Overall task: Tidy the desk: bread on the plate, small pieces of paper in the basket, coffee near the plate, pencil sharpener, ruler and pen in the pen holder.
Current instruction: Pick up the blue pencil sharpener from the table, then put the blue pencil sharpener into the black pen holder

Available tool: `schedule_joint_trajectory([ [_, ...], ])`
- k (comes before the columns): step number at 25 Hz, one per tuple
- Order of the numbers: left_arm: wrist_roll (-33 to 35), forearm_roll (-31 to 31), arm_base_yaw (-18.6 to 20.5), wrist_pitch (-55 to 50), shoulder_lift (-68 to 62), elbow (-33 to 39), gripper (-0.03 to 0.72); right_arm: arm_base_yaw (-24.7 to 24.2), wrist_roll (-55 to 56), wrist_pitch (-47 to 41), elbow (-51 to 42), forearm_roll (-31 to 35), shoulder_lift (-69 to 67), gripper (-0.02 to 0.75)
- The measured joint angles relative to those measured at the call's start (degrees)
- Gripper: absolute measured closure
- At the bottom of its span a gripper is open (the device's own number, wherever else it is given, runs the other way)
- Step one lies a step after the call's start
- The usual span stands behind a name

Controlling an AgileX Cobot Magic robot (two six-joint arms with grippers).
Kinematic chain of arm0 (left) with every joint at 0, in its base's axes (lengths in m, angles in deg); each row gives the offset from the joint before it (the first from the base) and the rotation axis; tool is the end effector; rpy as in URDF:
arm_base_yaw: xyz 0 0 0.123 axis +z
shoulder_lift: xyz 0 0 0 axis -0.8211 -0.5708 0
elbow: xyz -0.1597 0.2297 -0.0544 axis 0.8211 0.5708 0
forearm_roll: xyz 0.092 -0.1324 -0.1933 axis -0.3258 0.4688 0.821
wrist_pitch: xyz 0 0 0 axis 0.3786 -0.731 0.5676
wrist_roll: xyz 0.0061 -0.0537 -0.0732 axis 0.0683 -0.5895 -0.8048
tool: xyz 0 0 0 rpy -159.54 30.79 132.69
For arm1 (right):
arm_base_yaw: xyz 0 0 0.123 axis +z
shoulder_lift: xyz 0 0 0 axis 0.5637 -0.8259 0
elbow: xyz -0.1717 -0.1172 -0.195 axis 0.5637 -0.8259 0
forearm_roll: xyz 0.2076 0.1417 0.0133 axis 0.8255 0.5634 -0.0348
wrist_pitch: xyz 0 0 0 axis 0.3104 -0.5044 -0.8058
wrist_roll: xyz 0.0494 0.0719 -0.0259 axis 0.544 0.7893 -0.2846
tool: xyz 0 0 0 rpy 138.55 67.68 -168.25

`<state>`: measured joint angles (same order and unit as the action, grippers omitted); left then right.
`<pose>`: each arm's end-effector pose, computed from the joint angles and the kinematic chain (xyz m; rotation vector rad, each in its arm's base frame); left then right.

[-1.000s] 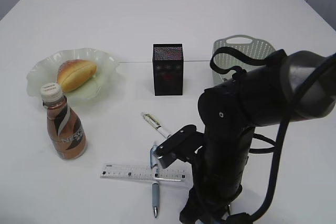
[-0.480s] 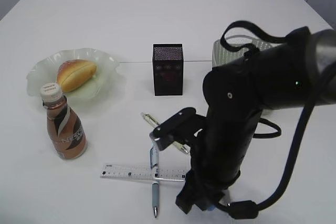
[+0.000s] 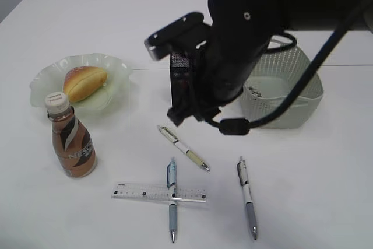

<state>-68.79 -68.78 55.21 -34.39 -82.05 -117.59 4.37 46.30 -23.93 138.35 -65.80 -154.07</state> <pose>0.1822 -0.0184 0.2455 0.0051 2.7725 -0.2911 0.3081 0.2283 0.2516 -0.9330 2.5355 -0.0353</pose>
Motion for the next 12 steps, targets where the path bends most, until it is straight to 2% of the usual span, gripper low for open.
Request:
schedule_joint_trajectory([
  [2, 0.00, 0.00, 0.00, 0.00, 0.00, 0.00, 0.254, -0.73, 2.63, 0.00, 3.09, -3.37, 0.00, 0.523],
  [5, 0.00, -0.10, 0.00, 0.00, 0.00, 0.00, 0.255, -2.84, 4.38, 1.10, 6.74, -4.93, -0.12, 0.523],
  [12, 0.00, -0.20, 0.00, 0.00, 0.00, 0.00, 0.255, -10.19, 7.05, 6.41, 13.90, -3.38, -5.82, 0.523],
])
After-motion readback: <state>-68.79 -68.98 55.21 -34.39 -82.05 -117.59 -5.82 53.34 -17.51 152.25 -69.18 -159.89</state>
